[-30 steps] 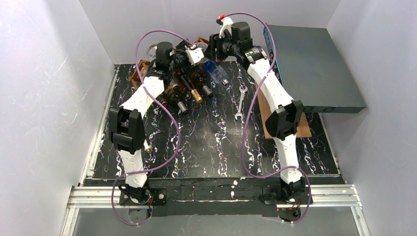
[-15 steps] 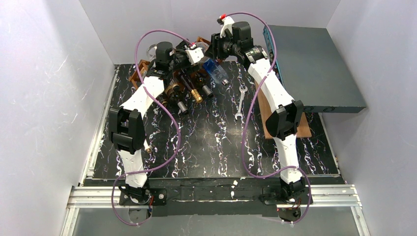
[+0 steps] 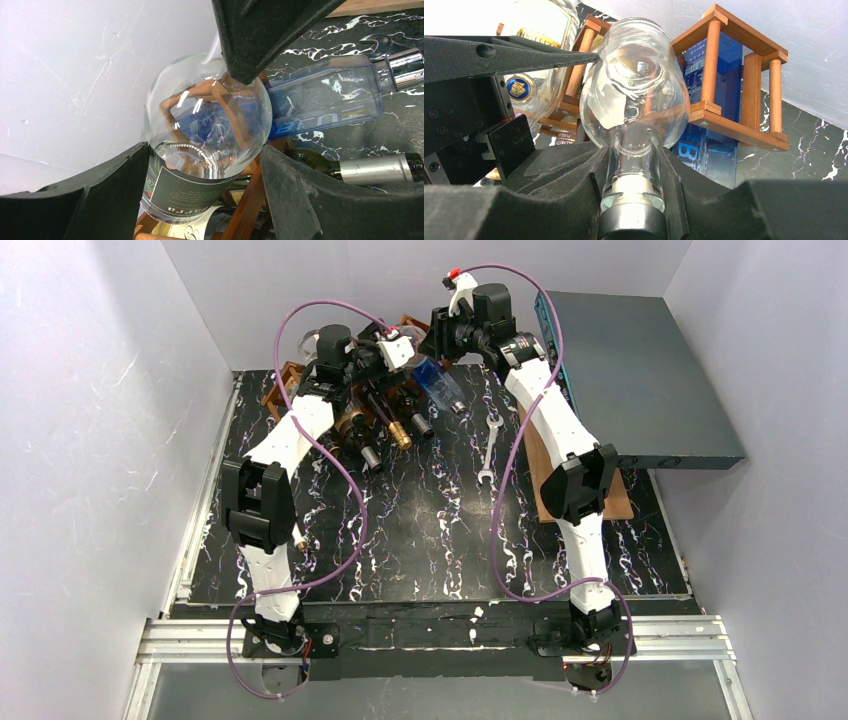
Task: Take the wine bottle off the wine rack
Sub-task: Pick up the wine bottle from the wine rack.
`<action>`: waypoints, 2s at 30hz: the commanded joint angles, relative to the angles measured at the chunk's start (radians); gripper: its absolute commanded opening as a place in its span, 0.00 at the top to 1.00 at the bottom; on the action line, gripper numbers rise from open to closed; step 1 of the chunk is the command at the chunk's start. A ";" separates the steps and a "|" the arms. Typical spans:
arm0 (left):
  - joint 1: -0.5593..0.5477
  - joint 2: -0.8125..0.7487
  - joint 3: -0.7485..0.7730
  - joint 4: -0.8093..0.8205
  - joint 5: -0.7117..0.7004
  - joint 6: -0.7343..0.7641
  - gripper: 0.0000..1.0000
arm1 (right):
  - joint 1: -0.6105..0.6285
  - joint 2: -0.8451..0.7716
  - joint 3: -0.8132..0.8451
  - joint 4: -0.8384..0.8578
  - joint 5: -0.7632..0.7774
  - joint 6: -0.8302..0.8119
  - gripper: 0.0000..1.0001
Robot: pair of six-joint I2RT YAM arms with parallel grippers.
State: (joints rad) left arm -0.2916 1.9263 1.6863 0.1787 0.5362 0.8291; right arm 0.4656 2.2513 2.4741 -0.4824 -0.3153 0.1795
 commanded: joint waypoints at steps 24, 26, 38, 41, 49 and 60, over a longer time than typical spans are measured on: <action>-0.018 0.000 0.012 0.010 0.046 -0.085 0.09 | -0.011 -0.025 0.151 0.116 -0.005 -0.026 0.99; -0.024 0.002 0.014 0.021 0.043 -0.096 0.08 | -0.005 -0.025 0.155 0.118 0.002 -0.032 0.99; -0.042 0.043 0.056 0.100 0.044 -0.206 0.07 | 0.048 -0.005 0.172 0.158 0.060 -0.083 0.99; -0.042 0.053 0.052 0.102 0.033 -0.212 0.09 | 0.055 0.004 0.168 0.171 0.071 -0.087 0.99; -0.042 0.074 0.060 0.108 0.016 -0.241 0.16 | 0.064 0.028 0.120 0.204 0.071 -0.080 0.89; -0.042 0.076 0.057 0.113 0.024 -0.273 0.23 | 0.069 0.047 0.101 0.224 0.067 -0.076 0.60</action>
State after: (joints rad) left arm -0.3027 1.9881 1.7271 0.3126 0.4866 0.5972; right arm 0.5003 2.2940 2.5736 -0.3637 -0.2104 0.0959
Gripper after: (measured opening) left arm 0.849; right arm 0.458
